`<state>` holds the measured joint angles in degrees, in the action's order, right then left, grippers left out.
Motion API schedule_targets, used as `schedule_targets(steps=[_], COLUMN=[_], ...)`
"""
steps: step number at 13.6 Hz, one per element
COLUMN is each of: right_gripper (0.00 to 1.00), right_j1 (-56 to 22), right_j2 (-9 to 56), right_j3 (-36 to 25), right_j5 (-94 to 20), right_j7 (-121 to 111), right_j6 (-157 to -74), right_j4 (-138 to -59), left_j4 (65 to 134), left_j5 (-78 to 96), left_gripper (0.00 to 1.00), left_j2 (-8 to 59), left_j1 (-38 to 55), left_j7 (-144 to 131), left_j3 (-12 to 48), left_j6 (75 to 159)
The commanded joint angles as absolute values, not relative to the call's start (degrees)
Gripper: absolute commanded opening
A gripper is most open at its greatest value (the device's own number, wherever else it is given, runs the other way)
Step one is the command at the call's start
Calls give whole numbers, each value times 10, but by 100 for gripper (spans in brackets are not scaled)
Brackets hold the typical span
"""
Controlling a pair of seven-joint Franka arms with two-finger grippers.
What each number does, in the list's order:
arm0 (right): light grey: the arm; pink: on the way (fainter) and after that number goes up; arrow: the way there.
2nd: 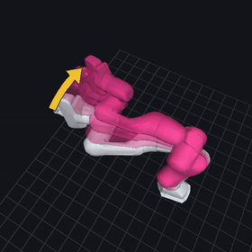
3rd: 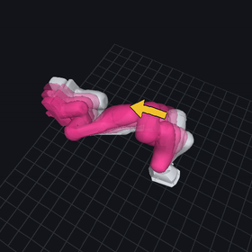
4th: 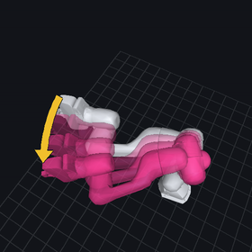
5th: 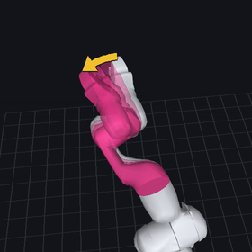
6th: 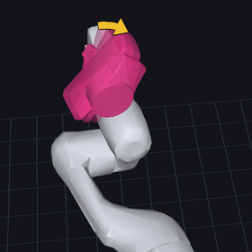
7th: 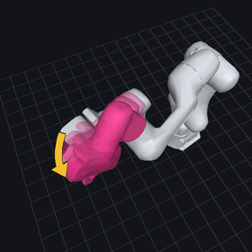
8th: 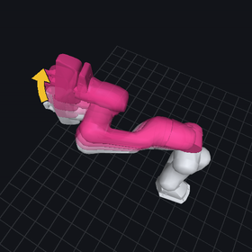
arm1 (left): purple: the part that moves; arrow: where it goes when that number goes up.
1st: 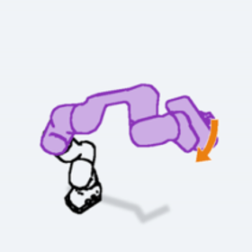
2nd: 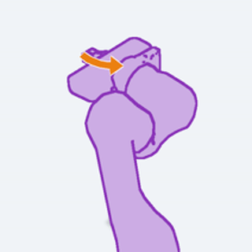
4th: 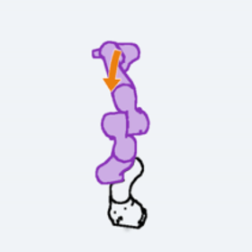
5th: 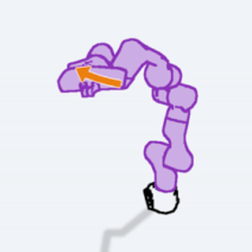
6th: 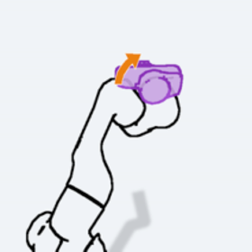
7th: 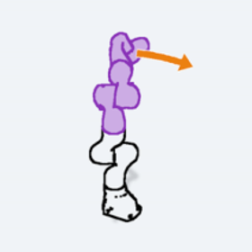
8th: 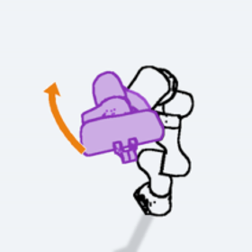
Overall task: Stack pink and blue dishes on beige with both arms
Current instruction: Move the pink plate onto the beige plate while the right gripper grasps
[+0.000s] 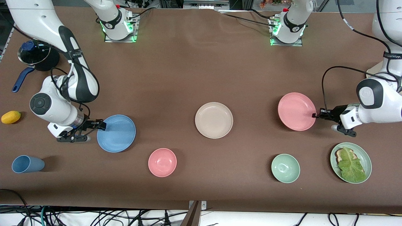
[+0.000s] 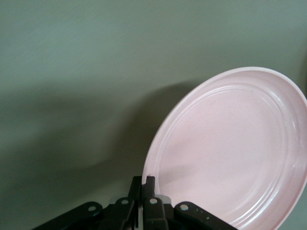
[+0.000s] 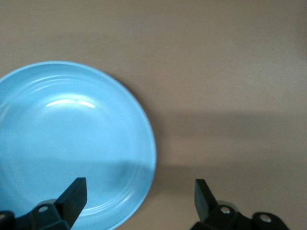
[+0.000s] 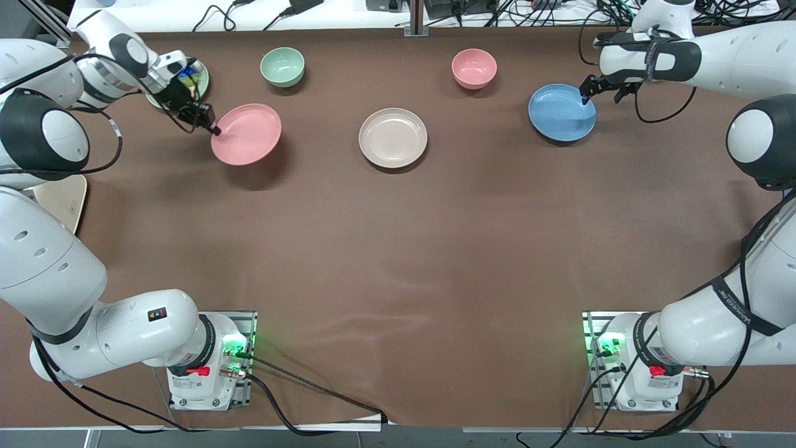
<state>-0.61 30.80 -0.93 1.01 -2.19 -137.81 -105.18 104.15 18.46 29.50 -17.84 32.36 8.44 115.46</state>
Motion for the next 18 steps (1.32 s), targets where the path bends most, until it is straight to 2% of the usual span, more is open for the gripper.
schedule_targets(steps=[1, 3, 6, 8, 14, 17, 18], right_gripper=[99, 98, 86, 73, 33, 5, 0], right_j1=[18, 18, 17, 17, 12, 13, 13], right_j2=[331, 339, 354, 359, 361, 359, 359], right_j3=[-2, -1, 1, 2, 7, 13, 13], right_j5=[4, 4, 4, 4, 3, 2, 2], right_j7=[-50, -50, -49, -50, -45, -45, -47], right_j6=[-1418, -1428, -1450, -1455, -1453, -1450, -1450], right_j4=[-1052, -1050, -1051, -1051, -1051, -1050, -1049], left_j4=[1010, 988, 952, 929, 920, 920, 920], left_j5=[194, 188, 187, 188, 187, 157, 137], left_gripper=[0, 0, 0, 0, 0, 0, 0], left_j2=[290, 292, 301, 322, 377, 396, 402], left_j1=[-170, -145, -78, -31, 57, 88, 97], left_j7=[222, 142, 59, 20, -64, -112, -131], left_j3=[146, 170, 170, 167, 163, 163, 163], left_j6=[1140, 1141, 1145, 1151, 1274, 1320, 1327])
